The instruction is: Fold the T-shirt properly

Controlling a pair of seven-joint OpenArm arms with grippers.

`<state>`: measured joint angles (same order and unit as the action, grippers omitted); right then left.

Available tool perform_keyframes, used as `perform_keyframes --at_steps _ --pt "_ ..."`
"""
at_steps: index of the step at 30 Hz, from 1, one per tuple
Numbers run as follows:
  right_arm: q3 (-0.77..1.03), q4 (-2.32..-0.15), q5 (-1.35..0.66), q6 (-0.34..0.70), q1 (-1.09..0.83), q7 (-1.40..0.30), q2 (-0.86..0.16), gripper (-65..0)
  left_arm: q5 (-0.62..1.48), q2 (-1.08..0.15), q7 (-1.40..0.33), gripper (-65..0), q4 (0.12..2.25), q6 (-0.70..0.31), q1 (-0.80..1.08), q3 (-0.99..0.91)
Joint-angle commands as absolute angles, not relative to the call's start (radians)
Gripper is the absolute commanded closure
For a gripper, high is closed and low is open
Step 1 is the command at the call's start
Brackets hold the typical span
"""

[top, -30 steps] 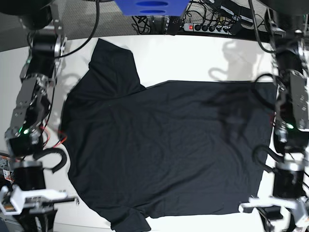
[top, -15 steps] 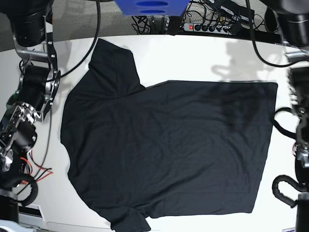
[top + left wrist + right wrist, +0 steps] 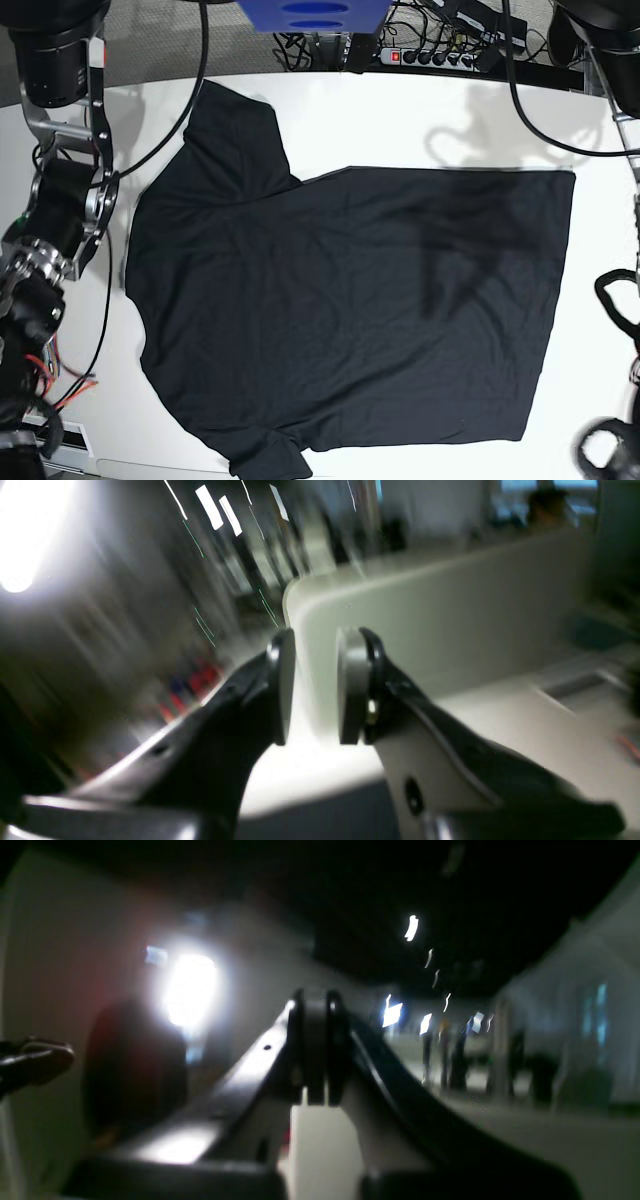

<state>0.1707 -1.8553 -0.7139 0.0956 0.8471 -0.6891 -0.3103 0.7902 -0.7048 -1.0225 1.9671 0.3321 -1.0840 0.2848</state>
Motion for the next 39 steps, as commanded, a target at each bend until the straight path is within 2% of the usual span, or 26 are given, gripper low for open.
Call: perform_keyframes --at_steps 1,4,9,18,22,25,29,31,36,39 --pt "0.176 -1.84 -0.717 0.091 0.892 -0.722 -0.317 0.0 0.835 -0.685 -1.073 -14.5 1.948 0.329 -1.141 0.217" --pt "0.176 -1.79 -0.717 0.088 0.954 -0.928 -0.315 0.0 0.951 -0.642 -1.325 -14.5 1.874 0.332 -1.181 0.084" --pt "0.17 -1.67 -0.716 0.088 1.044 -1.204 -0.315 0.0 0.963 -0.668 -1.359 -14.5 1.844 0.335 -1.187 0.085" --pt "0.17 -1.699 -0.719 0.091 1.049 -1.242 -0.314 0.0 0.955 -0.67 -1.369 -14.5 1.871 0.335 -1.184 0.157" --pt "0.171 -1.867 -0.719 0.093 1.033 -1.129 -0.315 0.0 0.794 -0.67 -1.182 -14.5 2.118 0.335 -1.03 0.105" --pt "0.177 -1.923 -0.719 0.113 0.866 -0.978 -0.318 0.0 0.719 -0.67 -1.003 -14.5 2.124 0.334 -0.906 0.061" --pt "0.226 -1.965 -0.717 0.262 0.65 -0.754 -0.318 0.0 0.65 -0.668 -0.777 -14.5 2.124 0.328 -0.684 -0.033" --pt "0.236 -1.965 -0.717 0.266 0.57 -0.665 -0.318 0.0 0.639 -0.668 -0.673 -14.5 2.126 0.328 -0.579 -0.068" --pt "0.254 -1.969 -0.717 0.266 0.478 -0.631 -0.321 0.0 0.639 -0.668 -0.619 -14.5 2.126 0.325 -0.441 -0.12" --pt "0.254 -1.974 -0.714 0.268 0.44 -0.63 -0.328 0.0 0.639 -0.668 -0.616 -14.5 2.127 0.28 -0.371 -0.125"
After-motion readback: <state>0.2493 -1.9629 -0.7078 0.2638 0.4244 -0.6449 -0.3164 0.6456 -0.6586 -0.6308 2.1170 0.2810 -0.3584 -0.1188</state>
